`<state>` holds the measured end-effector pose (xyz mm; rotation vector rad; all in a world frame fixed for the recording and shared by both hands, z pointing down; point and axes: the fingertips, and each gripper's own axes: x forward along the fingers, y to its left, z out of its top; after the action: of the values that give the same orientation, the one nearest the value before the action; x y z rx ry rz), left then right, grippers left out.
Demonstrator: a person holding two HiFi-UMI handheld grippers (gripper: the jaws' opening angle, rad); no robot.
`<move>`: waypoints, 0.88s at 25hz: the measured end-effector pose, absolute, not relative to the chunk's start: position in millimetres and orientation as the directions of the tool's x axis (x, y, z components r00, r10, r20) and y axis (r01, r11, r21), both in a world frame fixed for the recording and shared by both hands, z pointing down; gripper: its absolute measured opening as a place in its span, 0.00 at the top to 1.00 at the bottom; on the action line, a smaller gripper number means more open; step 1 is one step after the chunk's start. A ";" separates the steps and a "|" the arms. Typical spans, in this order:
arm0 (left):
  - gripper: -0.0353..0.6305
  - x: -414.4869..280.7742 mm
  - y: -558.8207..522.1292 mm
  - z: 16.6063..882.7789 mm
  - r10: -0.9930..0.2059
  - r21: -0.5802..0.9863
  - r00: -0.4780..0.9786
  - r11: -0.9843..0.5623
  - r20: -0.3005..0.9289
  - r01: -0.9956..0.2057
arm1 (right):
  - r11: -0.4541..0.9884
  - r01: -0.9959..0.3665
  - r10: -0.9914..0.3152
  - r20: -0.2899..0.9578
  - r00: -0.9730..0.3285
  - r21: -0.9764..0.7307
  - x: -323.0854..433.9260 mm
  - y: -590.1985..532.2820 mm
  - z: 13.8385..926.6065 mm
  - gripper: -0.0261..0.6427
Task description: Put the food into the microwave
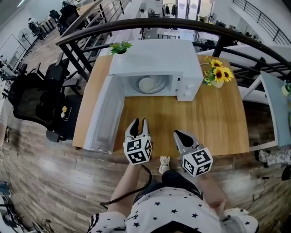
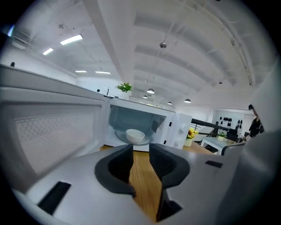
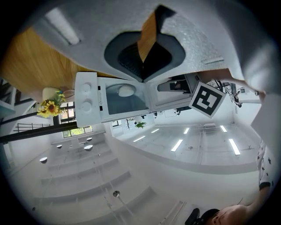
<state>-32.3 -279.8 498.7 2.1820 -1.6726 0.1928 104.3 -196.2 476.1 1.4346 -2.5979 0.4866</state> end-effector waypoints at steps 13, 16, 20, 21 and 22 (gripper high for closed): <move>0.92 -50.2 -140.6 459.8 -0.906 0.243 0.318 -0.254 0.280 -0.936 | 0.508 -0.842 -0.811 0.227 -0.539 -0.183 93.8 -95.4 453.5 0.95; 0.92 -52.5 -112.3 451.3 -0.903 0.230 0.335 -0.277 0.269 -0.933 | 0.515 -0.838 -0.812 0.211 -0.544 -0.180 87.2 -73.3 449.1 0.95; 0.93 -54.8 -79.5 445.6 -0.891 0.214 0.364 -0.312 0.272 -0.926 | 0.519 -0.836 -0.813 0.199 -0.547 -0.180 78.0 -46.7 444.2 0.95; 0.93 -55.5 -72.4 445.0 -0.888 0.213 0.370 -0.319 0.274 -0.923 | 0.519 -0.835 -0.813 0.197 -0.548 -0.180 75.7 -41.1 443.4 0.95; 0.93 -56.0 -65.4 444.8 -0.884 0.214 0.377 -0.326 0.276 -0.921 | 0.520 -0.835 -0.813 0.194 -0.548 -0.180 73.4 -35.4 442.9 0.95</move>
<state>-56.0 -65.4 444.8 2.3099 -1.5789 0.1545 73.4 -35.4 442.9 1.4481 -2.6631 0.3878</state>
